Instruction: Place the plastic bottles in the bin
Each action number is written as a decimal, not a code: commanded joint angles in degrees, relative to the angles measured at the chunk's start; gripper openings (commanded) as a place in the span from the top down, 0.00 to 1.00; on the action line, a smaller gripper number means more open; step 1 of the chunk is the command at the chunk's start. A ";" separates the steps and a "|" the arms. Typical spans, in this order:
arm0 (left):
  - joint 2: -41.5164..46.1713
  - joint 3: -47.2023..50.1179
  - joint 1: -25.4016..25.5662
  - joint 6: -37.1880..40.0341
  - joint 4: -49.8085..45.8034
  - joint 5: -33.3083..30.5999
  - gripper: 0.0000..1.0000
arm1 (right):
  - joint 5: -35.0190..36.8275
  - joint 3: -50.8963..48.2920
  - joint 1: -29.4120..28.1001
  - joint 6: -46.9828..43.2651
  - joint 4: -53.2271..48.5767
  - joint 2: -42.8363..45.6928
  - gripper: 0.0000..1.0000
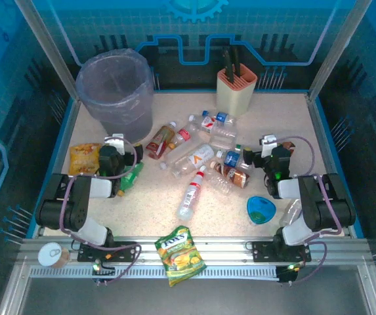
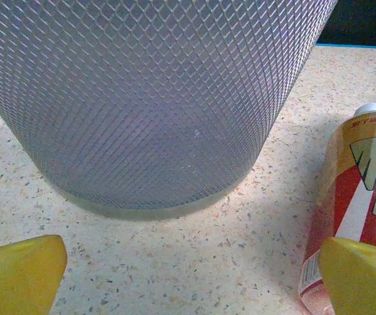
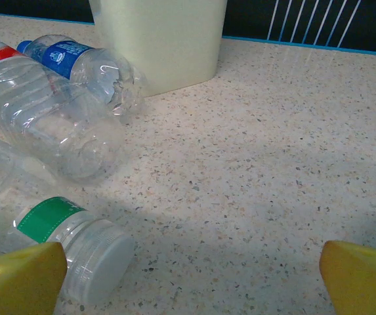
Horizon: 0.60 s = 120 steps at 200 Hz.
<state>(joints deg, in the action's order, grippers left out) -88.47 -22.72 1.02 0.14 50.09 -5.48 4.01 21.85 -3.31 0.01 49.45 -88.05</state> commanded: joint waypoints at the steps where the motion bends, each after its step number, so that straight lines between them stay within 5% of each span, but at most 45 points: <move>1: -0.39 0.55 -0.41 0.24 2.12 1.17 0.01 | -0.06 0.58 0.24 0.08 2.41 -0.26 0.00; 120: -0.46 0.28 -0.62 -0.03 1.69 1.54 0.01 | -0.06 0.77 0.25 0.16 2.14 -0.28 0.00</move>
<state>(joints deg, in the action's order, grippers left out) -88.47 -22.72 1.02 0.14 50.09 -5.45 4.01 21.85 -3.31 0.03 49.45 -88.05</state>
